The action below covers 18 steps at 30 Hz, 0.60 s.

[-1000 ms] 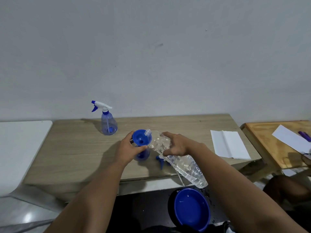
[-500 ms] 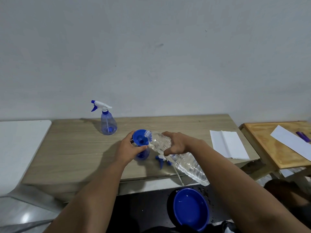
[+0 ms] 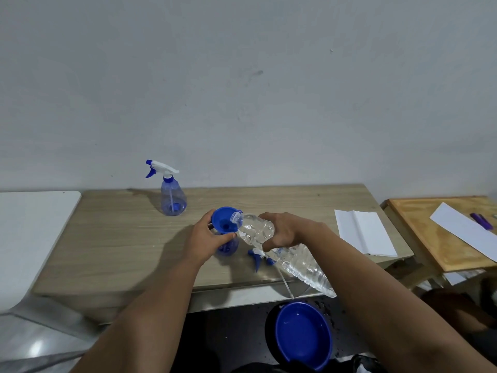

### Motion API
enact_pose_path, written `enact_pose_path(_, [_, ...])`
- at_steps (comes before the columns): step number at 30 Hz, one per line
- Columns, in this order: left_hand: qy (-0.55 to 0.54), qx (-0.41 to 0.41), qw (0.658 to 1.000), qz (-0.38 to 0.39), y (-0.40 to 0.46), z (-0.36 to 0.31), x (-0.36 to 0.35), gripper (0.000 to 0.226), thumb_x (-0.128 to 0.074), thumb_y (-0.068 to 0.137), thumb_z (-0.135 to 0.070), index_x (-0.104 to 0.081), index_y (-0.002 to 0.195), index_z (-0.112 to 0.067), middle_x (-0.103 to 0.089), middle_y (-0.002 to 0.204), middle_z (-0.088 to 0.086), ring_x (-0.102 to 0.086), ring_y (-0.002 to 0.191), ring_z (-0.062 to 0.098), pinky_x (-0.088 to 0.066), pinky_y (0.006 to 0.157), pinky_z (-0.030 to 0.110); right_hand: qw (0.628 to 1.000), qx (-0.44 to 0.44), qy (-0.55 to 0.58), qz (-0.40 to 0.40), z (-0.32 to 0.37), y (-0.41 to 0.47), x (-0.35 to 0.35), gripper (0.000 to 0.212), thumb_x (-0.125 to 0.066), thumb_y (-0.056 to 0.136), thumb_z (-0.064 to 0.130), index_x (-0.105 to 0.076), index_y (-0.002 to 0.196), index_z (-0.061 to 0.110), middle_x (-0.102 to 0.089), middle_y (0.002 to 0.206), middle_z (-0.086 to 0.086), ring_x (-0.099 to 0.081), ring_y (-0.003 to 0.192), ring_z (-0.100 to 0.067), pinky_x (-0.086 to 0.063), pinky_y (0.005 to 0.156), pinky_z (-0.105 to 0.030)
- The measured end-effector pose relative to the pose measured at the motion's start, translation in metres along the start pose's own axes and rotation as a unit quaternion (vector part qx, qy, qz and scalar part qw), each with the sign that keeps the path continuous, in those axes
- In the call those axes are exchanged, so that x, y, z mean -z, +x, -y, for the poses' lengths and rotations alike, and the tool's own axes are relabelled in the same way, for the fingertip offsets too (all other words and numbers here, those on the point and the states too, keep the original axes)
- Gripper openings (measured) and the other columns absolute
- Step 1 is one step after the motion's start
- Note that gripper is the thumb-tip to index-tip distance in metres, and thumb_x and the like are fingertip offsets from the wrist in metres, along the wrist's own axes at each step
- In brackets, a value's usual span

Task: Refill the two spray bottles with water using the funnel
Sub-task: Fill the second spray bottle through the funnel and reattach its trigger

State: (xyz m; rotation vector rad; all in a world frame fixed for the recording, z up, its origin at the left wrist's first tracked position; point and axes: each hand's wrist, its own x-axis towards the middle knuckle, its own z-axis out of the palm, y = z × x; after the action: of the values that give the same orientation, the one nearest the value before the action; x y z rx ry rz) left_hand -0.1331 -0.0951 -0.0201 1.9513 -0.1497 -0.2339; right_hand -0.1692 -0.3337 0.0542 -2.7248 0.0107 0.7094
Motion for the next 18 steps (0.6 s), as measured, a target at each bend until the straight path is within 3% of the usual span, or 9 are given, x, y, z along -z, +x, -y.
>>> enact_pose_path(3, [0.001,0.0,1.0,0.004,0.0001,0.0002,0.0001,0.062,-0.091,0.063,-0.029,-0.053,0.1,-0.062,-0.066,0.095,-0.035,-0.057,0.094,-0.02,-0.049,0.083,0.021,1.0,-0.004,-0.005,0.003,-0.0011,0.0004,0.0001,0.096,-0.082,0.08,0.043,-0.032,0.161,0.026,-0.063,0.14,-0.01,-0.06,0.119,-0.029,-0.05,0.095,-0.035])
enact_pose_path(6, [-0.003,-0.001,1.0,0.009,-0.0002,0.0006,0.0009,0.062,-0.091,0.064,-0.028,-0.055,0.101,-0.06,-0.064,0.093,-0.042,-0.055,0.092,-0.024,-0.046,0.079,0.017,1.0,-0.005,-0.003,0.005,-0.0021,0.0007,0.0003,0.096,-0.082,0.08,0.043,-0.033,0.16,0.027,-0.065,0.137,-0.009,-0.057,0.106,-0.024,-0.048,0.088,-0.032])
enact_pose_path(11, [-0.005,-0.007,1.0,0.009,0.0007,0.0025,0.0008,0.062,-0.091,0.064,-0.027,-0.057,0.106,-0.056,-0.069,0.101,-0.028,-0.057,0.094,-0.022,-0.047,0.08,0.019,1.0,-0.008,0.0,0.007,-0.0016,-0.0003,0.0014,0.095,-0.082,0.081,0.043,-0.032,0.161,0.026,-0.063,0.14,-0.011,-0.058,0.114,-0.026,-0.047,0.091,-0.032])
enact_pose_path(14, [-0.003,-0.009,1.0,0.007,0.0018,0.0039,0.0005,0.062,-0.092,0.063,-0.029,-0.057,0.105,-0.057,-0.069,0.101,-0.028,-0.056,0.094,-0.022,-0.049,0.084,0.021,1.0,-0.01,0.0,0.006,-0.0006,-0.0003,0.001,0.098,-0.082,0.08,0.044,-0.03,0.162,0.027,-0.061,0.144,-0.011,-0.06,0.124,-0.031,-0.051,0.1,-0.037])
enact_pose_path(18, [0.0,-0.016,1.0,0.008,0.0025,0.0068,0.0007,0.061,-0.091,0.062,-0.032,-0.058,0.106,-0.057,-0.069,0.099,-0.031,-0.059,0.097,-0.017,-0.051,0.088,0.025,1.0,-0.013,0.007,0.006,-0.0018,0.0015,-0.0005,0.1,-0.083,0.078,0.047,-0.031,0.161,0.029,-0.062,0.142,-0.01,-0.061,0.122,-0.031,-0.052,0.101,-0.04])
